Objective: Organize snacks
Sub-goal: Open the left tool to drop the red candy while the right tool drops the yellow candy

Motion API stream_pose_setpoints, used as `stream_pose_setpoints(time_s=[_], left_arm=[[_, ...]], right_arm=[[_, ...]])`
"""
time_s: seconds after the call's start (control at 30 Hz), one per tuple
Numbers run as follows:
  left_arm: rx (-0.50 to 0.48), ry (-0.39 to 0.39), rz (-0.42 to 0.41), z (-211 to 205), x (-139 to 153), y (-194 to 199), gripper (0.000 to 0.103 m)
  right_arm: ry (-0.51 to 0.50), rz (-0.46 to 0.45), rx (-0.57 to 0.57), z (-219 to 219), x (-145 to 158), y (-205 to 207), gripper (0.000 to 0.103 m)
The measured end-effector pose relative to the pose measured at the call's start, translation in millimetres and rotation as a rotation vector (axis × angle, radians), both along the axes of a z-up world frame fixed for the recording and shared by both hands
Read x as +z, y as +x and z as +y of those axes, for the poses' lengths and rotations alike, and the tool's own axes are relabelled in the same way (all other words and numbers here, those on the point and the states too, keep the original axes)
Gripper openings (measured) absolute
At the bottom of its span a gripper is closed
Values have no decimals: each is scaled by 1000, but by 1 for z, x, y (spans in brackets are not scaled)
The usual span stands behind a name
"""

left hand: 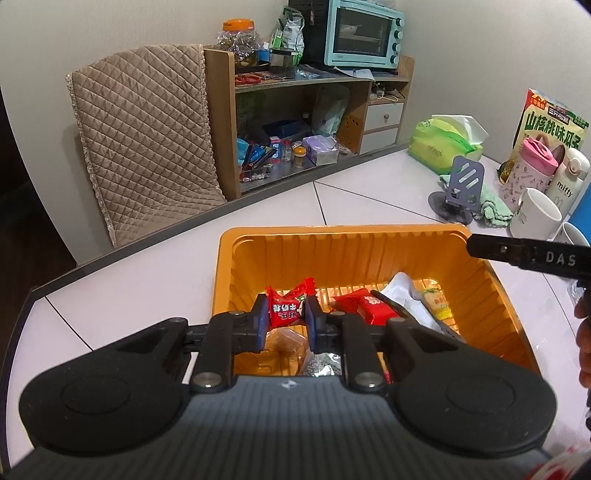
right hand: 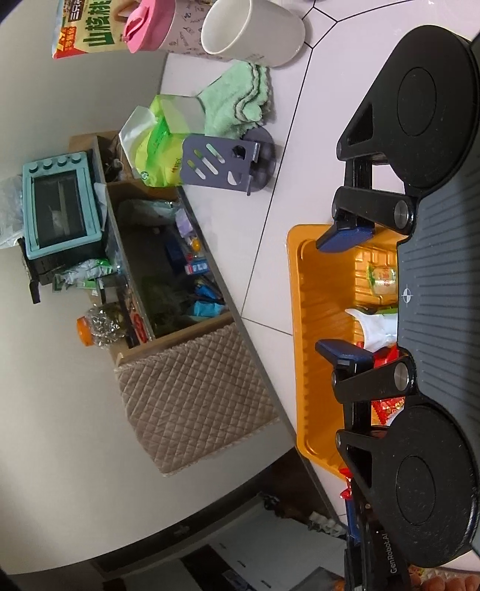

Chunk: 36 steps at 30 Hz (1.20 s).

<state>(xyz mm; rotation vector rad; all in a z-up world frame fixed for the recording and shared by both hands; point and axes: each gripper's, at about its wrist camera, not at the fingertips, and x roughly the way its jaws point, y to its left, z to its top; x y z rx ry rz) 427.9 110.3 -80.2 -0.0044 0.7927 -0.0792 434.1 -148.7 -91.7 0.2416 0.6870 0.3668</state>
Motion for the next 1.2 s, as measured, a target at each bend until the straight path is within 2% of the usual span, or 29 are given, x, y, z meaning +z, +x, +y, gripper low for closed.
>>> stream_pose_setpoints(time_s=[0.3,0.67,0.7,0.77,0.8,1.0,1.2], left_arm=[[0,4,7,1,-3,7,18],[-6,21,-12,-7,-2,22,19],[-2,23,-17,-7,-1,23,20],[3,17,-25,-6,0,24,33],[8,18,-28,-6,1,24,35],[14,3,-19,-2,2,17,39],[35,-38,-12,8,10,-7,48]], right_arm=[[-12,26,6,-3,0,-6,52],[-38,5,18,1,5,-13,52],[-44,4,15,1,5,-14,52],[-56,1,9,2,6,-17,52],[-58,0,10,3,6,-20,52],[-65,-1,20,8,7,-38,53],[-19,-7,30,5,17,-62,55]])
